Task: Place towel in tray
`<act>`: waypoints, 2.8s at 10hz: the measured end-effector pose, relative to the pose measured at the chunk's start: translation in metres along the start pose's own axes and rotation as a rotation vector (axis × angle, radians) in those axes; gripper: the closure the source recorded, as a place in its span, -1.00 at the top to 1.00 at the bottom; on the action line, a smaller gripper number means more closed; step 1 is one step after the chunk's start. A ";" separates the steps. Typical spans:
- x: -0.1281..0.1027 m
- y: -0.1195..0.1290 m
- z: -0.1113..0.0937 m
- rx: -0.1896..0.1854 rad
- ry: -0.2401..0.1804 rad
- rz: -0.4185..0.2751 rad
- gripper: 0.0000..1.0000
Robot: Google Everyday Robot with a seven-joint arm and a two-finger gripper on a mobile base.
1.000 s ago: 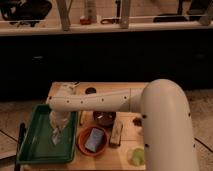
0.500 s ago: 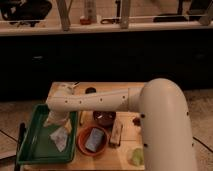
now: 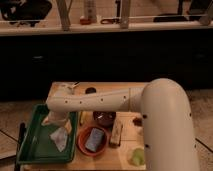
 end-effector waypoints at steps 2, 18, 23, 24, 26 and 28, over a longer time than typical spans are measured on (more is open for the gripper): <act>0.000 0.001 -0.002 0.000 -0.003 0.006 0.60; 0.001 0.004 -0.015 -0.017 -0.008 0.009 0.60; 0.002 0.004 -0.016 -0.017 -0.007 0.008 0.60; 0.002 0.004 -0.016 -0.017 -0.007 0.008 0.60; 0.002 0.004 -0.016 -0.017 -0.007 0.009 0.60; 0.002 0.004 -0.016 -0.017 -0.007 0.009 0.60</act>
